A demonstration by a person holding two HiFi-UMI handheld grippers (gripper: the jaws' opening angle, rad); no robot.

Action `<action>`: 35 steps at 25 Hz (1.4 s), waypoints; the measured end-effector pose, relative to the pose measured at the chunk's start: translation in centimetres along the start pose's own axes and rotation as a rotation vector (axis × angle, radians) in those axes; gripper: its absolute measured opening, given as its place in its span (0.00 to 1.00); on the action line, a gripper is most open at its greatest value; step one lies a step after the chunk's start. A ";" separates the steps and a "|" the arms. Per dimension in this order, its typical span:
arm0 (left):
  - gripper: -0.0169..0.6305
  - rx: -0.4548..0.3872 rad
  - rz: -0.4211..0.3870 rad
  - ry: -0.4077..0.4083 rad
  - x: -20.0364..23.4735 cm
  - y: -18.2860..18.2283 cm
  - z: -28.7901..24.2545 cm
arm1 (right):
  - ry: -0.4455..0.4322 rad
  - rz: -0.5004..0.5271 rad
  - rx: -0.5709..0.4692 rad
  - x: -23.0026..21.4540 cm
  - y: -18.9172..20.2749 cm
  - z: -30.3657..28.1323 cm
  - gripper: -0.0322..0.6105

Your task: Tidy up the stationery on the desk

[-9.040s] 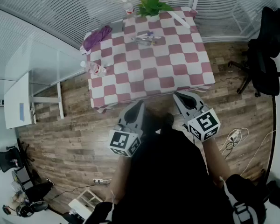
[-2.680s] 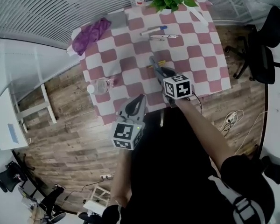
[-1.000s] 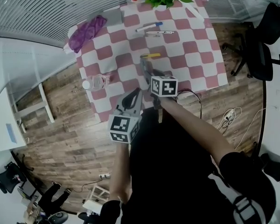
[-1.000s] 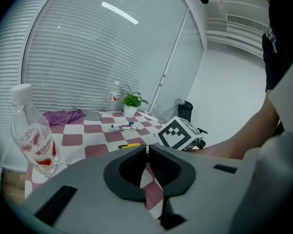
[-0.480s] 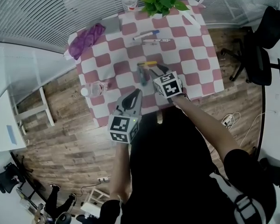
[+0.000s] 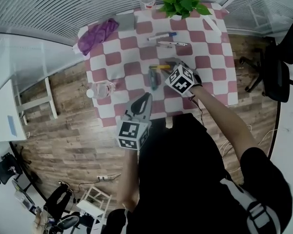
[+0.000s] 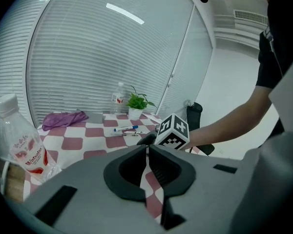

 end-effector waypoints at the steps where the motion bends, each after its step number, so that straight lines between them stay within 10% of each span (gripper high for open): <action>1: 0.08 0.004 0.004 -0.004 -0.1 0.0 -0.1 | -0.014 0.017 0.012 -0.3 0.1 -0.3 0.29; 19: 0.08 0.018 -0.013 0.019 -0.3 -0.5 -0.4 | -0.059 -0.002 0.054 0.1 1.1 -1.1 0.17; 35: 0.08 -0.003 -0.067 0.093 0.2 0.8 2.1 | 0.137 -0.635 -0.094 3.4 4.4 1.6 0.17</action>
Point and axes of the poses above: the fingertips, and each gripper's own axes: z backward along the fingers, x to its left, y out of its underside, the point moved 7 cm from there along z, backward along the fingers, and after that the axes turned 14 degrees about -z, right-handed, at the moved point
